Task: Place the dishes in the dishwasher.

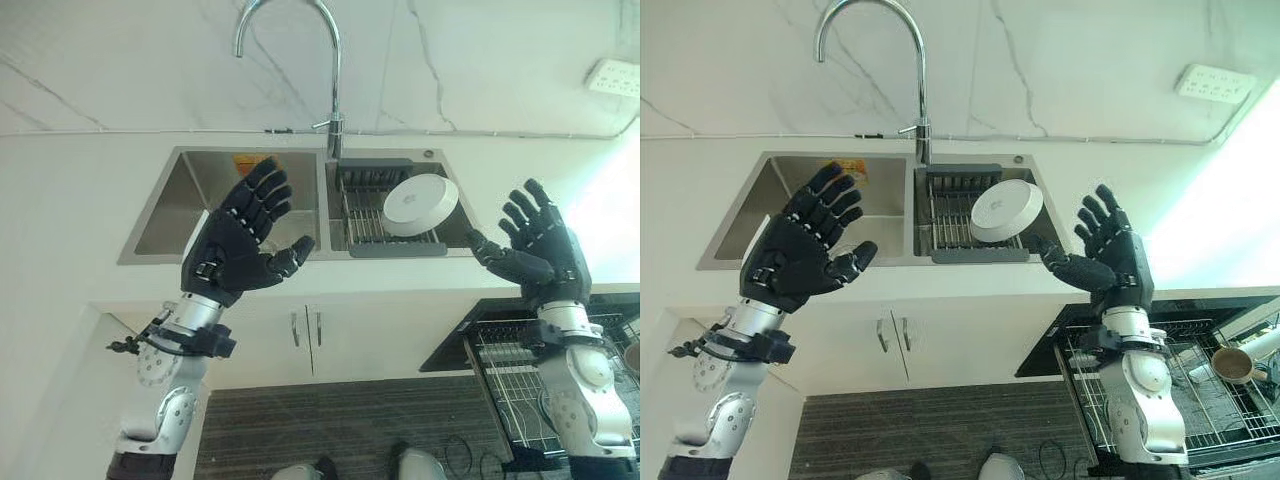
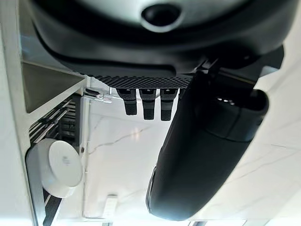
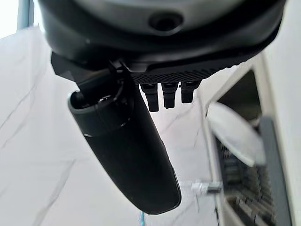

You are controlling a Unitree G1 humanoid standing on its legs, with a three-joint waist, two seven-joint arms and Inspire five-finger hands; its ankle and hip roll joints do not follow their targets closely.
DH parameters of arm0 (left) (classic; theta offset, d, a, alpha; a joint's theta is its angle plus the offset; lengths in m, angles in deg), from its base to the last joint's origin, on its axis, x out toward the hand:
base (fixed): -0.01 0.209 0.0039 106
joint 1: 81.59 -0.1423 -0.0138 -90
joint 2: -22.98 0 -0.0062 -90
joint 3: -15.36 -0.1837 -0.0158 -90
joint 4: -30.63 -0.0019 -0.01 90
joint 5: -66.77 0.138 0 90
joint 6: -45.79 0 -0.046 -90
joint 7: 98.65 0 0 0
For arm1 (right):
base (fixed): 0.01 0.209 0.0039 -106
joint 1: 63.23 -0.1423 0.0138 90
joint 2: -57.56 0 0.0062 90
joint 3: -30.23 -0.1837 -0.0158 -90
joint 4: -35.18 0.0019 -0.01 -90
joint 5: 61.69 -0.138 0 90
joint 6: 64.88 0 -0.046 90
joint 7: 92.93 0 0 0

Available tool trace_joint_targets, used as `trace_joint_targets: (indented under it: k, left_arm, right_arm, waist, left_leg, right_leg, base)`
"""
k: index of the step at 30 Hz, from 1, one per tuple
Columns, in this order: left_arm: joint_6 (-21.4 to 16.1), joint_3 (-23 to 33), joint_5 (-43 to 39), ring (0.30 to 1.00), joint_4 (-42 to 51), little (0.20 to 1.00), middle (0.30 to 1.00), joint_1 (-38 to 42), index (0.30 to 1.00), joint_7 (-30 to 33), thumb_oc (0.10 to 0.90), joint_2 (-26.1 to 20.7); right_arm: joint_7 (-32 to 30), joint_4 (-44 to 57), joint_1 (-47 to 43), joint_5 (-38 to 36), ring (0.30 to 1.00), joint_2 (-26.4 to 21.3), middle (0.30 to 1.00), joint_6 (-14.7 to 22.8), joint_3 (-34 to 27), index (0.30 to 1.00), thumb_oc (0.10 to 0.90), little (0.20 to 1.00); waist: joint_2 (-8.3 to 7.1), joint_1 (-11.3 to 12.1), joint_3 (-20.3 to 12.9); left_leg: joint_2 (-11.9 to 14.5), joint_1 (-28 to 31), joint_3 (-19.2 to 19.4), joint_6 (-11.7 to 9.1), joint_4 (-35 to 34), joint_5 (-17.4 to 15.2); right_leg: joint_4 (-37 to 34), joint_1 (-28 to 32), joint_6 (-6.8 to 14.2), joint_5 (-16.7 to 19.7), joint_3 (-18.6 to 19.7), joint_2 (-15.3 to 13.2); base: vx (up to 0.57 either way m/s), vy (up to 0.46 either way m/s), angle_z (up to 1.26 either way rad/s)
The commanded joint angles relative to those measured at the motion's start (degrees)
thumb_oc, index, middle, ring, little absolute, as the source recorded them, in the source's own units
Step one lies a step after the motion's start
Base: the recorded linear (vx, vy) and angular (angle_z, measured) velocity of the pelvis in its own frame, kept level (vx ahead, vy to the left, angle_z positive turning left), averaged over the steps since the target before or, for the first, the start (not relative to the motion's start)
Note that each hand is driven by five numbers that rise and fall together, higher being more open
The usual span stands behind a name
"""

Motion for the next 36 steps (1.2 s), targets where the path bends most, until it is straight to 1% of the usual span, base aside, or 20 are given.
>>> trace_joint_targets:
  k: [1, 2, 3, 6, 8, 10, 11, 15, 18, 24, 29, 32, 36]
  left_arm:
    - [-6.07, -1.09, -0.36, 0.9, 6.59, 0.9, 0.9, 6.26, 0.9, 1.69, 0.8, -1.0]
    - [-6.23, -1.29, -0.77, 0.9, 6.14, 0.9, 0.9, 6.33, 0.9, 1.85, 0.8, -1.08]
    - [-6.4, -1.47, -1.27, 0.9, 5.86, 0.9, 0.9, 6.36, 0.9, 1.85, 0.8, -1.0]
    - [-6.28, -1.79, -1.79, 0.9, 5.65, 0.9, 0.9, 6.12, 0.9, 0.86, 0.8, -0.51]
    - [-6.31, -2.56, -1.72, 0.9, 5.19, 0.9, 0.9, 6.35, 0.9, 0.25, 0.8, -0.6]
    - [-6.28, -3.28, -2.42, 0.9, 4.39, 0.9, 0.9, 6.89, 0.9, 0.03, 0.8, -1.0]
    - [-6.21, -4.02, -2.55, 0.9, 3.68, 0.9, 0.9, 7.29, 0.9, -0.37, 0.8, -1.22]
    - [-6.36, -4.75, -3.0, 0.9, 2.82, 0.9, 0.9, 7.84, 0.9, -0.65, 0.8, -1.32]
    - [-6.22, -4.99, -3.43, 0.9, 2.77, 0.9, 0.9, 7.88, 0.9, -0.82, 0.8, -1.56]
    - [-6.19, -5.46, -4.2, 0.9, 2.45, 0.9, 0.9, 8.02, 0.9, -0.41, 0.8, -1.83]
    - [-5.93, -5.55, -4.25, 0.9, 2.08, 0.9, 0.9, 8.39, 0.9, -0.17, 0.8, -1.98]
    - [-6.07, -5.66, -4.42, 0.9, 2.08, 0.9, 0.9, 8.35, 0.9, 0.03, 0.8, -2.3]
    - [-6.18, -6.58, -4.78, 0.9, 1.8, 0.9, 0.9, 9.1, 0.9, 1.02, 0.8, -2.9]
  right_arm:
    - [-3.06, -0.36, -10.24, -2.19, 0.9, -4.79, 0.9, 7.55, -2.77, 0.9, 0.8, 0.9]
    - [-2.31, -1.45, -11.13, -5.43, 0.9, -4.9, 0.9, 7.14, -2.59, 0.9, 0.8, 0.9]
    - [-1.85, -2.93, -11.95, -6.84, 0.9, -4.8, 0.9, 6.51, -1.9, 0.9, 0.8, 0.9]
    - [-0.53, -5.05, -12.82, -8.97, 0.9, -4.36, 0.9, 4.71, -1.26, 0.9, 0.8, 0.9]
    - [0.26, -6.99, -13.85, -10.58, 0.9, -4.18, 0.9, 4.39, -0.63, 0.9, 0.8, 0.9]
    - [1.68, -9.72, -15.83, -14.3, 0.9, -4.29, 0.9, 3.02, 0.18, 0.9, 0.8, 0.9]
    - [2.57, -11.97, -17.46, -19.94, 0.9, -3.81, 0.9, 0.91, 1.17, 0.9, 0.8, 0.9]
    - [3.94, -15.11, -19.02, -25.68, 0.9, -2.9, 0.9, -1.46, 2.05, 0.9, 0.8, 0.9]
    - [4.71, -17.04, -19.98, -27.53, 0.9, -3.05, 0.9, -3.02, 2.74, 0.9, 0.8, 0.9]
    - [5.4, -19.21, -21.17, -27.85, 0.9, -3.79, 0.9, -4.83, 3.65, 0.9, 0.8, 0.9]
    - [3.14, -21.75, -22.21, -28.82, 0.9, -4.45, 0.9, -5.96, 3.66, 0.9, 0.8, 0.9]
    - [1.26, -23.1, -22.05, -30.01, 0.9, -4.08, 0.9, -6.77, 3.23, 0.9, 0.8, 0.9]
    - [-1.0, -24.85, -23.25, -31.3, 0.9, -4.02, 0.9, -9.05, 4.15, 0.9, 0.8, 0.9]
  waist:
    - [0.91, 0.64, -4.28]
    - [0.99, 0.85, -4.57]
    - [0.98, 1.21, -4.82]
    - [1.0, 1.57, -5.2]
    - [1.03, 1.88, -5.27]
    - [1.09, 2.2, -5.41]
    - [1.2, 2.48, -5.64]
    - [1.18, 2.92, -5.72]
    - [1.12, 3.29, -5.7]
    - [0.85, 3.68, -5.68]
    - [0.72, 3.91, -5.63]
    - [0.75, 4.04, -5.49]
    - [0.78, 4.07, -5.35]
  left_leg:
    - [5.63, 2.91, -4.55, -6.34, 0.16, -5.65]
    - [6.01, 3.06, -4.23, -6.6, 0.16, -5.53]
    - [6.5, 3.21, -3.93, -6.95, 0.16, -5.38]
    - [6.97, 3.42, -4.16, -7.44, 0.16, -5.12]
    - [7.19, 3.53, -4.32, -7.71, 0.16, -5.06]
    - [7.35, 3.73, -4.56, -7.97, 0.16, -5.12]
    - [7.46, 3.83, -4.91, -8.16, 0.16, -5.17]
    - [7.44, 4.1, -5.27, -8.3, 0.16, -5.34]
    - [7.44, 4.18, -5.49, -8.38, 0.16, -5.34]
    - [7.34, 4.41, -5.66, -8.43, 0.16, -5.31]
    - [7.25, 4.5, -5.78, -8.43, 0.16, -5.41]
    - [7.12, 4.59, -5.92, -8.31, 0.16, -5.46]
    - [7.08, 4.71, -5.77, -8.25, 0.16, -5.47]
  right_leg:
    - [-1.49, 4.19, 0.85, -2.47, -2.21, 4.39]
    - [-1.49, 4.25, 0.56, -2.84, -2.11, 4.68]
    - [-1.49, 4.39, 0.28, -3.24, -2.31, 4.83]
    - [-1.49, 4.8, -0.15, -3.61, -2.39, 5.16]
    - [-1.49, 5.01, -0.28, -3.8, -2.78, 5.11]
    - [-1.49, 5.38, -0.39, -4.05, -3.16, 5.1]
    - [-1.49, 5.71, -0.51, -4.23, -3.44, 4.98]
    - [-1.49, 6.17, -0.6, -4.45, -3.94, 4.86]
    - [-1.49, 6.47, -0.67, -4.58, -4.41, 4.68]
    - [-1.49, 6.98, -0.77, -4.73, -4.87, 4.57]
    - [-1.49, 7.27, -0.78, -4.9, -5.02, 4.5]
    - [-1.49, 7.4, -0.76, -4.86, -4.94, 4.5]
    - [-1.49, 7.56, -0.75, -4.8, -4.87, 4.53]
  base:
    - [0.2, -0.22, 0.01]
    - [0.2, -0.217, -0.07]
    - [0.18, -0.199, -0.14]
    - [0.13, -0.136, -0.12]
    - [0.11, -0.109, 0.05]
    - [0.12, -0.081, 0.27]
    - [0.11, -0.036, 0.19]
    - [0.06, -0.003, 0.12]
    - [0.03, 0.019, 0.09]
    - [0.02, 0.014, 0.06]
    - [0.0, 0.0, 0.0]
    - [0.0, 0.0, 0.0]
    - [0.0, 0.0, 0.0]
